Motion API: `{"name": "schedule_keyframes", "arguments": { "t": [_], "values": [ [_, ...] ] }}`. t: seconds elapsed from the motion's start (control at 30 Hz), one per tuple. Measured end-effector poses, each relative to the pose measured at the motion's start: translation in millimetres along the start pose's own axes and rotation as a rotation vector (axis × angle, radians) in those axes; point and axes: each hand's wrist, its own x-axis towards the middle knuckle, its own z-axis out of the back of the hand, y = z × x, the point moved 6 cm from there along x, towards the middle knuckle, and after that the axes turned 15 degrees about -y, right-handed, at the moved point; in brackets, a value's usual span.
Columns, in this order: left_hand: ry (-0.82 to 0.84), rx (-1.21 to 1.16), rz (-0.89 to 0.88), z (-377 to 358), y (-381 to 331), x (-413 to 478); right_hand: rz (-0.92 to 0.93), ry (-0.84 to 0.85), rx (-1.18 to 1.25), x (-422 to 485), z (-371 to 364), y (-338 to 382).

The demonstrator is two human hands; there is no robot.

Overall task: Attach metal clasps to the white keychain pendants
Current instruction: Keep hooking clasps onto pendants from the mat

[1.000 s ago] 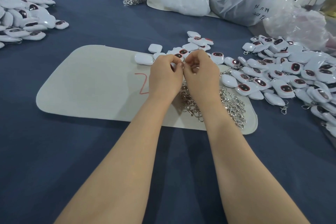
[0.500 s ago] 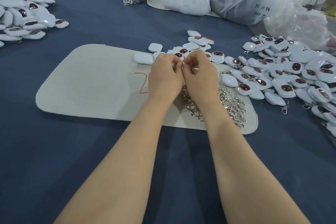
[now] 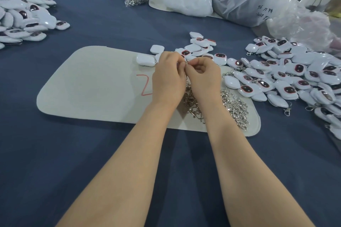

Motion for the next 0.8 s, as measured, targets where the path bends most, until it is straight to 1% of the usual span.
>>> {"name": "schedule_keyframes", "arguments": {
  "t": [0.2,0.33,0.53,0.7,0.8],
  "values": [
    [0.036,0.043,0.001,-1.0,3.1,1.0,0.134,0.002,-0.055,-0.7,2.3,7.6],
    [0.082,0.109,0.000,-3.7,5.7,0.2,0.183,0.002,-0.074,0.5,4.3,10.5],
    [0.075,0.114,0.023,-1.8,3.7,-0.3,0.175,0.033,-0.057,1.1,3.1,10.8],
    [0.069,0.126,0.006,-0.6,0.4,-1.1,0.123,0.046,0.006,2.9,3.6,9.7],
    [0.073,0.140,0.007,-0.4,1.0,-1.0,0.129,0.061,-0.005,2.7,3.2,9.2]
  ]
}}
